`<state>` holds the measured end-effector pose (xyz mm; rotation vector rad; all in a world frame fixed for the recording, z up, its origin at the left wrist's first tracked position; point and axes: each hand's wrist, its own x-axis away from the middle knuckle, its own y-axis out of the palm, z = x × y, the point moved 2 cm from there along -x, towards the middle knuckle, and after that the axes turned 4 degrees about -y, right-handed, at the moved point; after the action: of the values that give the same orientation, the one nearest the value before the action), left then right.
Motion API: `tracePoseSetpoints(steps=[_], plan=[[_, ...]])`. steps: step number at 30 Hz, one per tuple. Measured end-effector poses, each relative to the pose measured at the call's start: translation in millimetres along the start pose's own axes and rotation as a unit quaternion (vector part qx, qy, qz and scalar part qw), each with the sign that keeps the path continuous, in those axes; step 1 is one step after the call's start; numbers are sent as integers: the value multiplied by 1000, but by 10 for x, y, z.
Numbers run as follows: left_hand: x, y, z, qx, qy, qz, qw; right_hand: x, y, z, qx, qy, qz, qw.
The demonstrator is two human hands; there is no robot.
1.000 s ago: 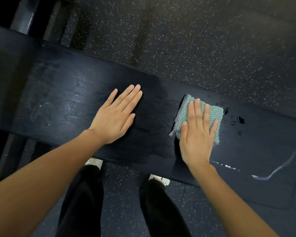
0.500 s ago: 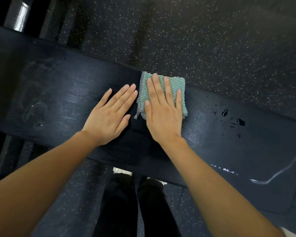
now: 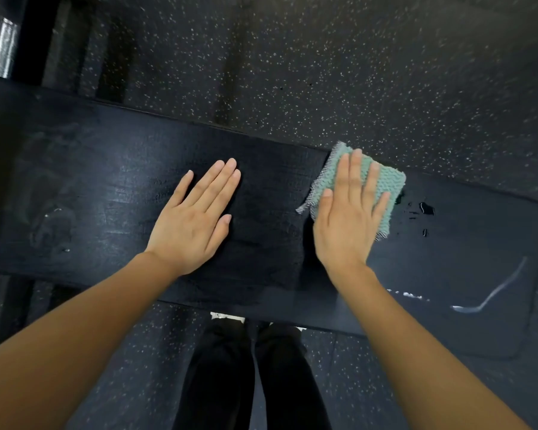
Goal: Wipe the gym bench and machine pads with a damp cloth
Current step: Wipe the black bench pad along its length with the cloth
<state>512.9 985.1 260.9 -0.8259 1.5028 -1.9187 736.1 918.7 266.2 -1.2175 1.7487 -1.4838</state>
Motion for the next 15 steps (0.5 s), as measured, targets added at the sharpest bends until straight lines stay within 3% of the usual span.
tracePoseSetpoints(steps=[8, 15], plan=[[-1, 9, -2, -3, 1, 1, 1000, -68, 224, -767, 34, -142, -38, 989], [3, 0, -2, -10, 0, 1, 1000, -22, 122, -416, 41, -156, -37, 986]])
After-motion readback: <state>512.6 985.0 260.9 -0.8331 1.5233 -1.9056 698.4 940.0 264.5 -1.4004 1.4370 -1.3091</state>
